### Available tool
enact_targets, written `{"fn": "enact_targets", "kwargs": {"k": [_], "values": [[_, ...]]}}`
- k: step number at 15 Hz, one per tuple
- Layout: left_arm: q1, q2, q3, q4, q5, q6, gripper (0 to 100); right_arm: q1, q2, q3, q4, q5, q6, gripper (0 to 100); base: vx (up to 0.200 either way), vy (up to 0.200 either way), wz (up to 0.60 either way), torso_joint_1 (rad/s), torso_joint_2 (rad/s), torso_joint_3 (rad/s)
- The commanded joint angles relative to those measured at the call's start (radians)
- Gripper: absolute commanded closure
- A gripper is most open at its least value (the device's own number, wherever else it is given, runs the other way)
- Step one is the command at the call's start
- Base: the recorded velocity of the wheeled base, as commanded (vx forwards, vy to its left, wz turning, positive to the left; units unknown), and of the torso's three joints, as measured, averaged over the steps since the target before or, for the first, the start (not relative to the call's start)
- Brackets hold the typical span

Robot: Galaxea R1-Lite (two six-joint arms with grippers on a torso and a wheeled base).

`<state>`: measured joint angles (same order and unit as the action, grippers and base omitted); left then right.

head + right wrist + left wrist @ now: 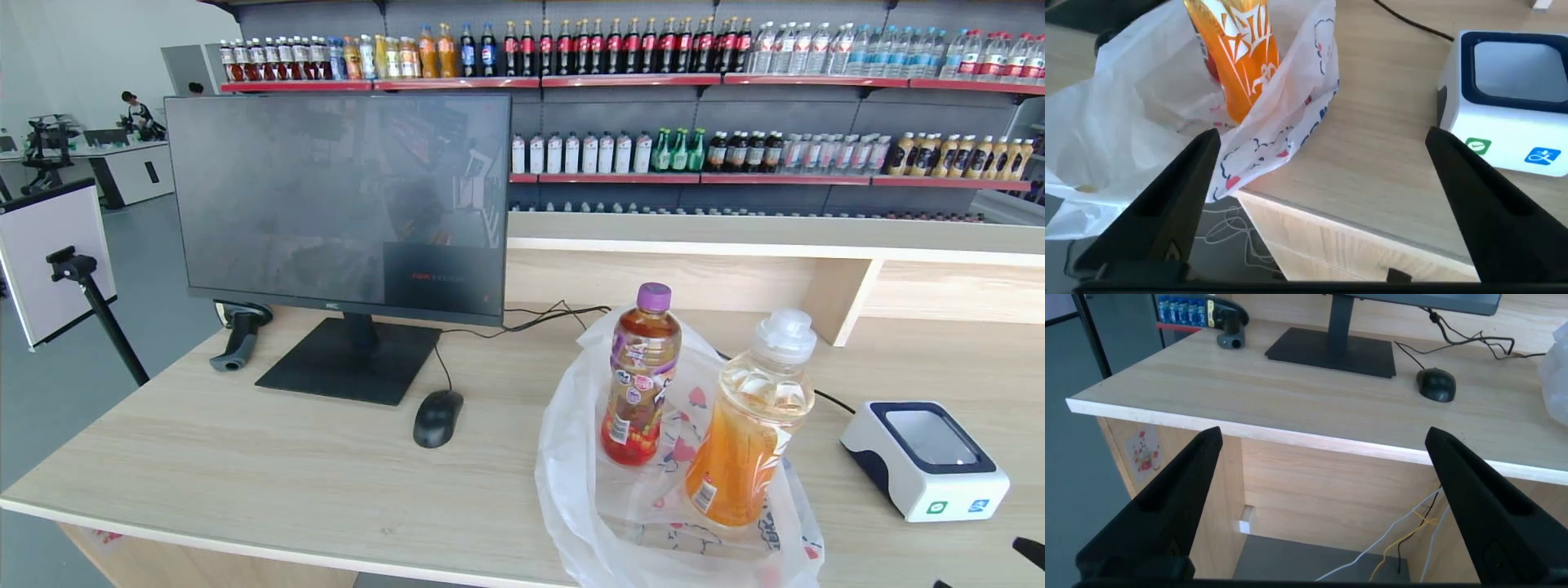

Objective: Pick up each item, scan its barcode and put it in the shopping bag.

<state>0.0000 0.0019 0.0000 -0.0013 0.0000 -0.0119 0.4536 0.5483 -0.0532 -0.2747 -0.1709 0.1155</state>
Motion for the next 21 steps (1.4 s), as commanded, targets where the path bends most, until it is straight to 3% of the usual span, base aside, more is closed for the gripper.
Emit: {"fn": "enact_targets", "kwargs": {"k": [1,5,7,10,12,15,19,21], "values": [[0.0,0.0,0.0,0.0,0.0,0.0,0,0.002,-0.43,0.003,0.322,0.045,-0.059,0,0.0,0.0,0.0,0.0,0.0,0.0],[0.0,0.0,0.0,0.0,0.0,0.0,0,0.004,-0.426,0.001,0.339,0.093,-0.105,0,0.0,0.0,0.0,0.0,0.0,0.0],[0.0,0.0,0.0,0.0,0.0,-0.002,0,0.016,-0.429,0.001,0.339,0.166,-0.105,0,0.0,0.0,0.0,0.0,0.0,0.0],[0.0,0.0,0.0,0.0,0.0,-0.002,0,-0.004,-0.376,0.003,0.339,0.157,-0.1,0,0.0,0.0,0.0,0.0,0.0,0.0],[0.0,0.0,0.0,0.0,0.002,-0.01,0,-0.112,-0.327,0.003,0.333,0.073,-0.112,0,0.0,0.0,0.0,0.0,0.0,0.0],[0.0,0.0,0.0,0.0,0.002,-0.01,0,-0.354,-0.327,0.004,0.325,0.068,-0.14,0,0.0,0.0,0.0,0.0,0.0,0.0],[0.0,0.0,0.0,0.0,0.002,-0.008,0,-0.454,-0.508,0.004,0.324,0.07,-0.132,0,0.0,0.0,0.0,0.0,0.0,0.0],[0.0,0.0,0.0,0.0,0.002,-0.006,0,-0.464,-0.542,0.012,0.316,0.068,-0.054,0,0.0,0.0,0.0,0.0,0.0,0.0]]}}
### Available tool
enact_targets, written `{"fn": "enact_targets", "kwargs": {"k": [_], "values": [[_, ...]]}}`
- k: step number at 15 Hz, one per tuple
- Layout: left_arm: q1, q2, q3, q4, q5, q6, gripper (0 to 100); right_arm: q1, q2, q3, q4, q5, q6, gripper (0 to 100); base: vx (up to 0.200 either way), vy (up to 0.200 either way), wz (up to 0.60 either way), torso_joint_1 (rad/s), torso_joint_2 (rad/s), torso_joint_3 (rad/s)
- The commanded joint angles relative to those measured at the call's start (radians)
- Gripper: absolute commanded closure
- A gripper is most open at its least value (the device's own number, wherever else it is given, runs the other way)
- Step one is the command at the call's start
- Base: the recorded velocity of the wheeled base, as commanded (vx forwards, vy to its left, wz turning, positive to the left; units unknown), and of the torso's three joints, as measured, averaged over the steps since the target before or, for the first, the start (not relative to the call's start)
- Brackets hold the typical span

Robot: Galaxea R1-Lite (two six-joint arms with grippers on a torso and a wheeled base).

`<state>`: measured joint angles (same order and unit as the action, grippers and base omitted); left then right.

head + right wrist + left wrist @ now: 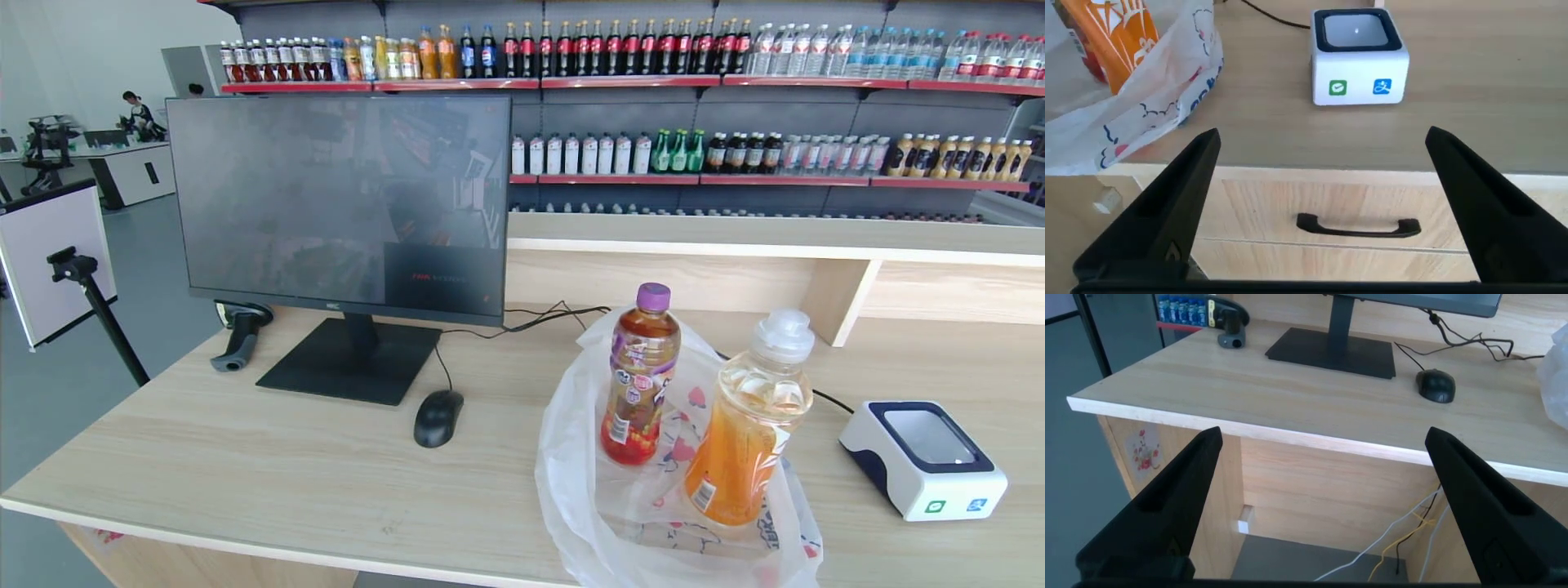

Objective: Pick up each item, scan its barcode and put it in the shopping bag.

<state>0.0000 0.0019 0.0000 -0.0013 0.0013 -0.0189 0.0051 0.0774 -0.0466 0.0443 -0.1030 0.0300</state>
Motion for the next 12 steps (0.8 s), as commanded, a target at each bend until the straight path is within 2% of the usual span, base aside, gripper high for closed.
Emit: {"fn": "enact_targets", "kwargs": {"k": [1,2,4,10,12], "values": [[0.0,0.0,0.0,0.0,0.0,0.001,0,-0.014,-0.077,0.03,-0.035,0.0,0.039,0,0.0,0.0,0.0,0.0,0.0,0.0],[0.0,0.0,0.0,0.0,0.0,0.001,0,-0.014,-0.077,0.047,-0.103,0.002,0.024,0,0.0,0.0,0.0,0.0,0.0,0.0],[0.0,0.0,0.0,0.0,0.0,-0.001,0,-0.014,-0.077,0.047,-0.133,0.014,-0.01,0,0.0,0.0,0.0,0.0,0.0,0.0],[0.0,0.0,0.0,-0.002,0.0,-0.001,0,-0.014,-0.077,0.047,-0.061,0.034,0.025,0,0.0,0.0,0.0,0.0,0.0,0.0],[0.0,0.0,0.0,-0.002,0.0,0.001,0,-0.014,-0.077,0.047,-0.055,0.069,0.01,0,-0.2,0.0,0.0,0.002,0.0,0.0]]}}
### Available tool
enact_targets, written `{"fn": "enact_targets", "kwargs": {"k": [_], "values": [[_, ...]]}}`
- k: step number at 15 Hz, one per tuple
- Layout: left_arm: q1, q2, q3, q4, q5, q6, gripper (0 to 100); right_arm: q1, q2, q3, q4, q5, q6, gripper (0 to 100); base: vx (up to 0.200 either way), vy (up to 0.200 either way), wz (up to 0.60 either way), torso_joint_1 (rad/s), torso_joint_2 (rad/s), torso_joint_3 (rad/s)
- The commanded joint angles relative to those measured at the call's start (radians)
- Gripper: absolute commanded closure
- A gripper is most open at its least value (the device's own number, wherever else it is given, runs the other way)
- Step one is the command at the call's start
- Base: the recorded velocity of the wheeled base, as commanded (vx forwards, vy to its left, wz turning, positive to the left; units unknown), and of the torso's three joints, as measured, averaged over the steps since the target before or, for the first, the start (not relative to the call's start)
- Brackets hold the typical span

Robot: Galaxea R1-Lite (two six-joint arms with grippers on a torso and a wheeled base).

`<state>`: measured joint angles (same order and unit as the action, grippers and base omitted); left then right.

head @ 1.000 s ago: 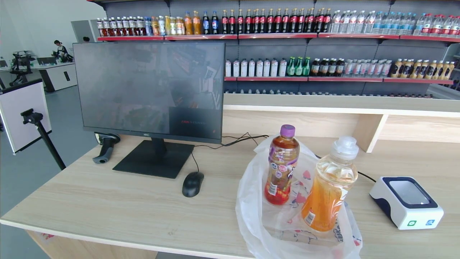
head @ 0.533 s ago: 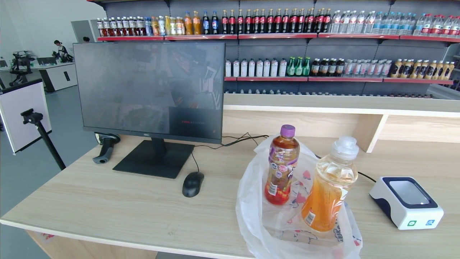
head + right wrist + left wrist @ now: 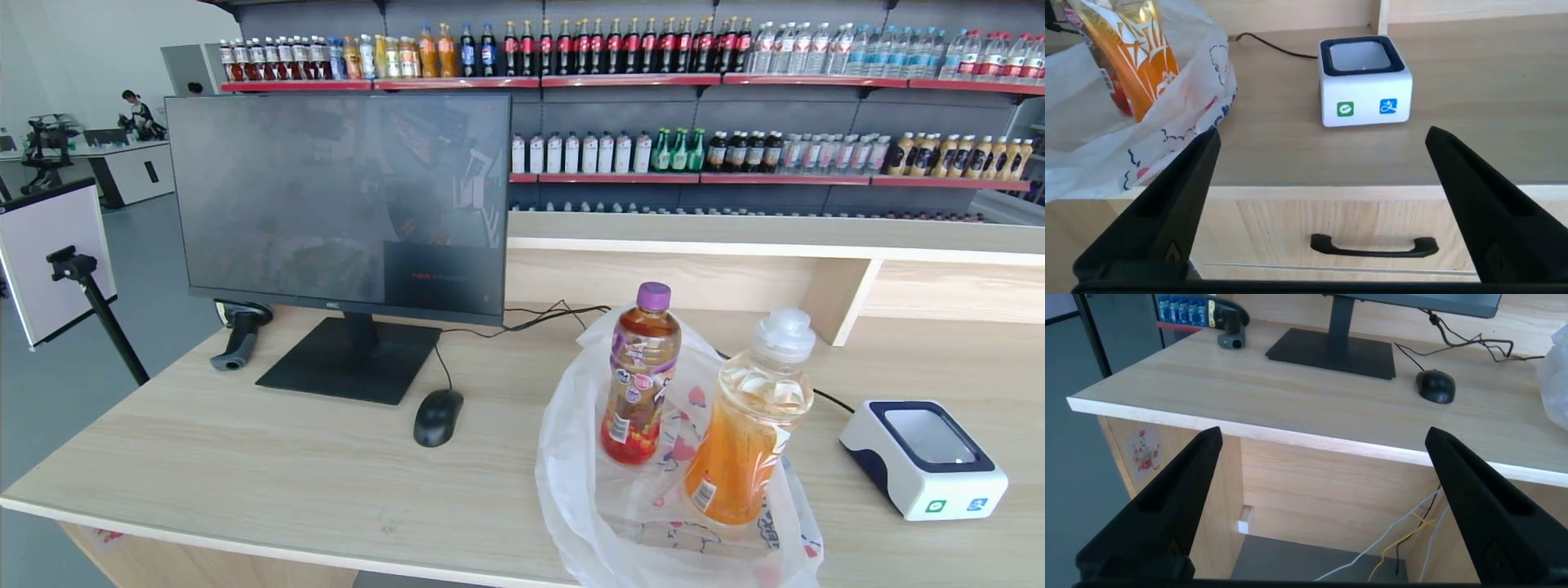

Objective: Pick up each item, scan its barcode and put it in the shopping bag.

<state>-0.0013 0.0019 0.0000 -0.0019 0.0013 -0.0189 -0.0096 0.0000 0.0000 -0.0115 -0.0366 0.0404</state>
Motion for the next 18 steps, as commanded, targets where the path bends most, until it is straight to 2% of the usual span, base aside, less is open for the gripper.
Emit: {"fn": "enact_targets", "kwargs": {"k": [1,10,13,16,18], "values": [[0.001,0.0,0.0,-0.001,0.0,0.001,0,0.0,0.0,0.0,0.002,0.003,-0.005,0,-0.2,0.0,0.0,0.022,0.0,-0.002],[0.001,0.0,0.0,0.0,0.0,0.002,0,0.0,0.0,0.0,0.002,0.004,-0.004,0,-0.2,0.0,0.0,0.0,0.0,0.002],[0.0,0.0,0.0,-0.001,0.0,0.002,0,0.0,0.0,0.0,0.002,0.006,-0.005,0,0.0,0.0,-0.6,0.004,0.0,0.002],[0.001,0.0,0.0,0.0,0.0,0.002,0,0.0,0.0,0.0,0.002,0.006,-0.005,0,0.0,0.0,0.0,0.0,0.0,0.0],[0.001,0.0,0.0,0.0,0.0,0.002,0,0.0,0.0,0.0,0.002,0.006,-0.004,0,0.0,-0.2,0.0,0.007,0.0,0.002]]}}
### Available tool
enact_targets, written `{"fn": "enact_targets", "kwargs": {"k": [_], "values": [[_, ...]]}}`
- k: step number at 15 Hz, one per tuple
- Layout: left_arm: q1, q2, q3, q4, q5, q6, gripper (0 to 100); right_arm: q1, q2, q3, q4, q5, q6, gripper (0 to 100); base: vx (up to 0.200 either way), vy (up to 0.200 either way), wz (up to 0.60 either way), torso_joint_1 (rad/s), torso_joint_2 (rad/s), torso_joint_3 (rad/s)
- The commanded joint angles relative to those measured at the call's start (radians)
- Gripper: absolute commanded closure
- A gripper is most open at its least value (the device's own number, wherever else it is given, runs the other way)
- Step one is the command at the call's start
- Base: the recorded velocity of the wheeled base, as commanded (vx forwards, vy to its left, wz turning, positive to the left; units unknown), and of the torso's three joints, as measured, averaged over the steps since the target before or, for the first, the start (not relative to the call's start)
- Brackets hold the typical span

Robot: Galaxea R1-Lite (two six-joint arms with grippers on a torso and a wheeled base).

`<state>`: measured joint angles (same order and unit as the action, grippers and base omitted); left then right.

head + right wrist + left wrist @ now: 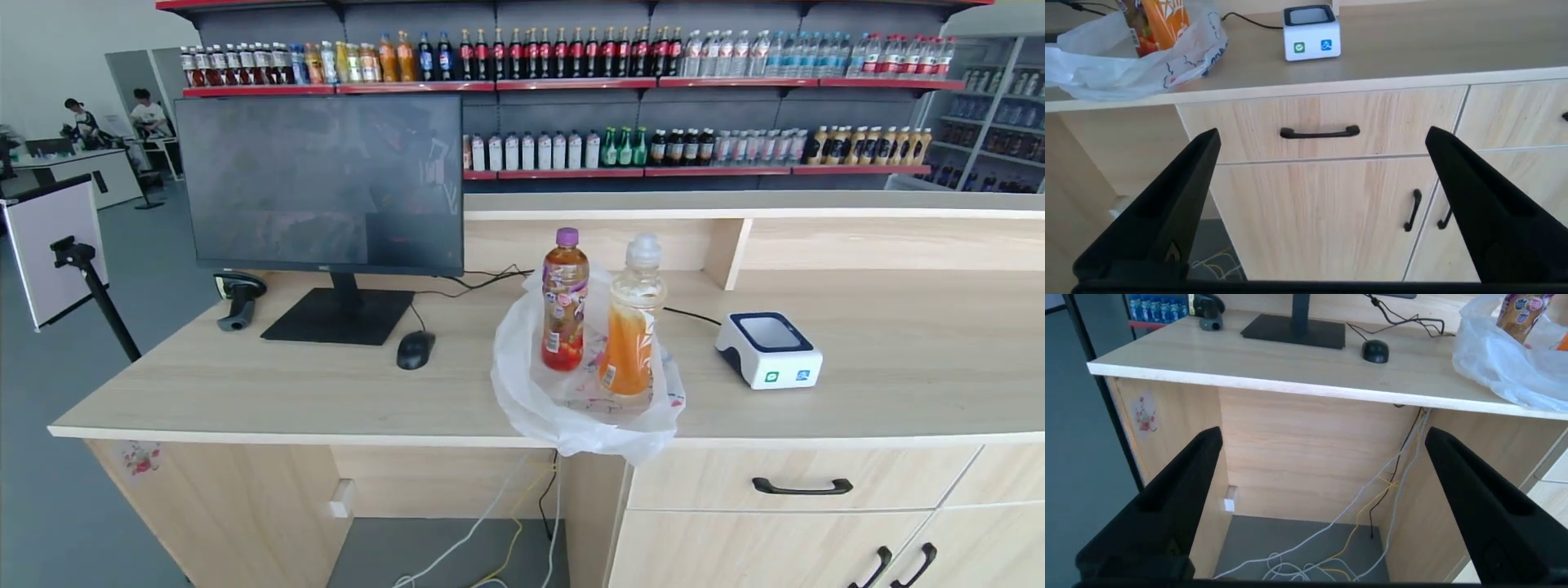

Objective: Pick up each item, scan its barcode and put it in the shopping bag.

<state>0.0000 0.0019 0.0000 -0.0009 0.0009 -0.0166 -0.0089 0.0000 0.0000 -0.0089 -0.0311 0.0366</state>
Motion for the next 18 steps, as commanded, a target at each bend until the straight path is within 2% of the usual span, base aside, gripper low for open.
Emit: {"fn": "enact_targets", "kwargs": {"k": [1,18], "values": [[-0.002,0.0,0.0,-0.001,0.001,0.0,0,0.0,0.0,0.0,0.0,0.0,0.0,0,0.0,-0.2,0.0,0.012,0.0,0.002],[0.0,0.0,0.0,-0.001,0.001,-0.002,0,0.0,0.0,0.0,0.0,0.0,-0.003,0,0.0,-0.2,0.0,0.003,0.0,0.003]]}}
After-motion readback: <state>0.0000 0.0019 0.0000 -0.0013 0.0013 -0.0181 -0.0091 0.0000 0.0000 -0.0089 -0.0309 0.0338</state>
